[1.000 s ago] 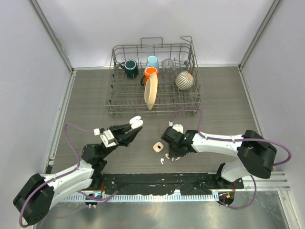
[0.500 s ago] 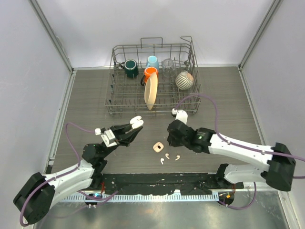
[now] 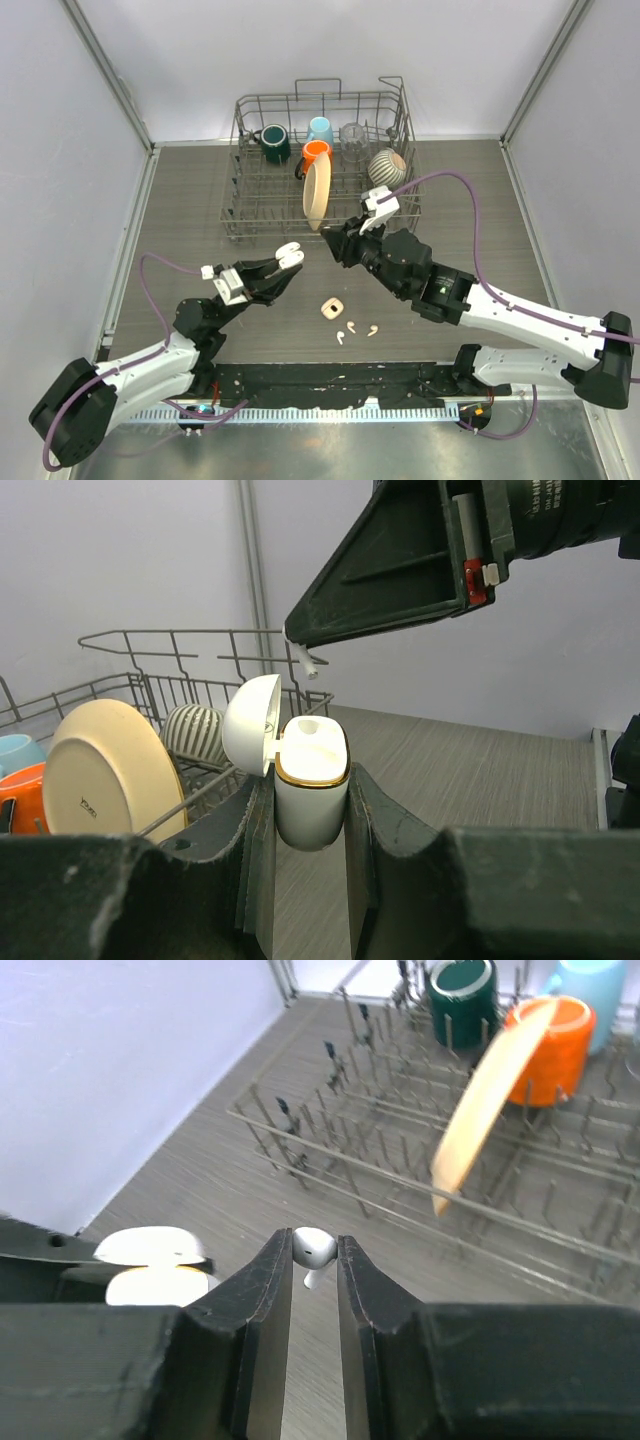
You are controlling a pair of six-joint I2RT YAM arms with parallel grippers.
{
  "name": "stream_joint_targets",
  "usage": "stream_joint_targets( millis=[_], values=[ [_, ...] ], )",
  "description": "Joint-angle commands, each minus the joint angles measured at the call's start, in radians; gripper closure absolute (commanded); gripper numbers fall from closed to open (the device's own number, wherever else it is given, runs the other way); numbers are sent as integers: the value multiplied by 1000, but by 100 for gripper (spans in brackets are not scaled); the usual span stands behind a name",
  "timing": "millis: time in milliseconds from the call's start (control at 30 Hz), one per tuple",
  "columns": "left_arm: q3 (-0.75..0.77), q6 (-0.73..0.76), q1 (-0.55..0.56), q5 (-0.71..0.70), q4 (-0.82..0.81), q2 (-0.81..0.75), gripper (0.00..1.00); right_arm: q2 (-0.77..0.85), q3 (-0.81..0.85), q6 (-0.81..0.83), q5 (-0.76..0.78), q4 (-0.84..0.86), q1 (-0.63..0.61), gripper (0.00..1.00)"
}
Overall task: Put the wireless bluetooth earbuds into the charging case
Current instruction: Place the earbud in the charging case.
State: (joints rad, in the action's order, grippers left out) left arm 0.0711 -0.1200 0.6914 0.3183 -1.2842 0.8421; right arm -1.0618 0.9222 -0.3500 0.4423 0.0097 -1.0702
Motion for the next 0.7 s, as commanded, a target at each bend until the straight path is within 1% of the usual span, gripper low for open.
stream_joint_targets(
  millis=[0,100,367,667],
  values=[
    [52,2,-3,11,-46,6,100,-13,40,157,-7,220,-49,99],
    [70,-1,-3,28,-27,17,100,-20,40,198,-7,257,-77,99],
    [79,-12,-3,22,-56,43,100,-29,17,249,-19,322,-135,99],
    [84,-24,-3,18,-60,49,100,-47,9,282,7,323,-174,99]
  ],
)
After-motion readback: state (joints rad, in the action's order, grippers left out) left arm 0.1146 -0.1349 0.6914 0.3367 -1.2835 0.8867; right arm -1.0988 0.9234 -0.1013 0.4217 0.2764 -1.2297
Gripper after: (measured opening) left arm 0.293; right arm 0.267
